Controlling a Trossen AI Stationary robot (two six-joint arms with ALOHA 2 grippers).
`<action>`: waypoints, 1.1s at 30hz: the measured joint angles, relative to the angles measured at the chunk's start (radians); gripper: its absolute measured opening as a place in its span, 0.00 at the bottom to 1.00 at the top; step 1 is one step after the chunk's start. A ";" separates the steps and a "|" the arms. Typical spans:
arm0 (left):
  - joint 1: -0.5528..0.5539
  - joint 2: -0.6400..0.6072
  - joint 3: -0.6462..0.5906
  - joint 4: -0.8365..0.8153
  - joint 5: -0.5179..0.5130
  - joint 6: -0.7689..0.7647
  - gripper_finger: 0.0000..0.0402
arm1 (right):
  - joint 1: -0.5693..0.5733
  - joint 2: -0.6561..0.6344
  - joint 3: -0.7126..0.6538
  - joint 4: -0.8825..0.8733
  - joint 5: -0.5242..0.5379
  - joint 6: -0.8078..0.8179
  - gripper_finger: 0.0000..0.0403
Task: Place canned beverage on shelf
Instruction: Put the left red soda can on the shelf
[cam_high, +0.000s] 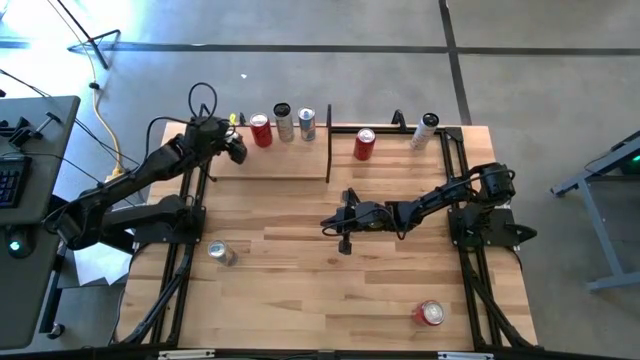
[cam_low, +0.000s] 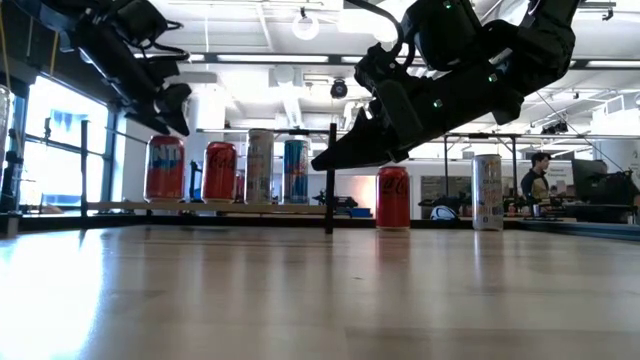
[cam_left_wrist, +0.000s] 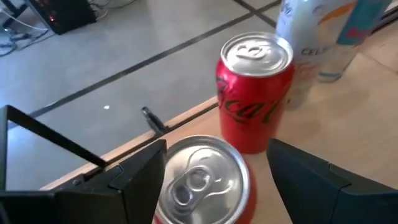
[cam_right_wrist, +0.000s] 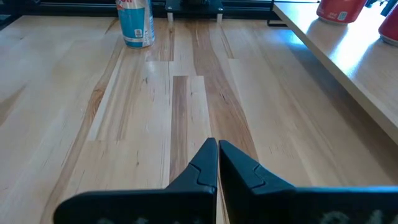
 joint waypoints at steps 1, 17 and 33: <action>0.000 -0.002 0.000 0.004 0.001 -0.002 0.66 | 0.000 0.000 0.000 0.000 0.000 0.000 0.00; -0.076 -0.184 0.059 -0.077 0.402 0.006 0.66 | 0.000 0.000 0.000 0.000 0.000 0.000 0.00; -0.377 -0.184 -0.140 -0.153 -0.204 -0.401 0.12 | 0.000 0.000 0.000 0.000 0.000 0.000 0.00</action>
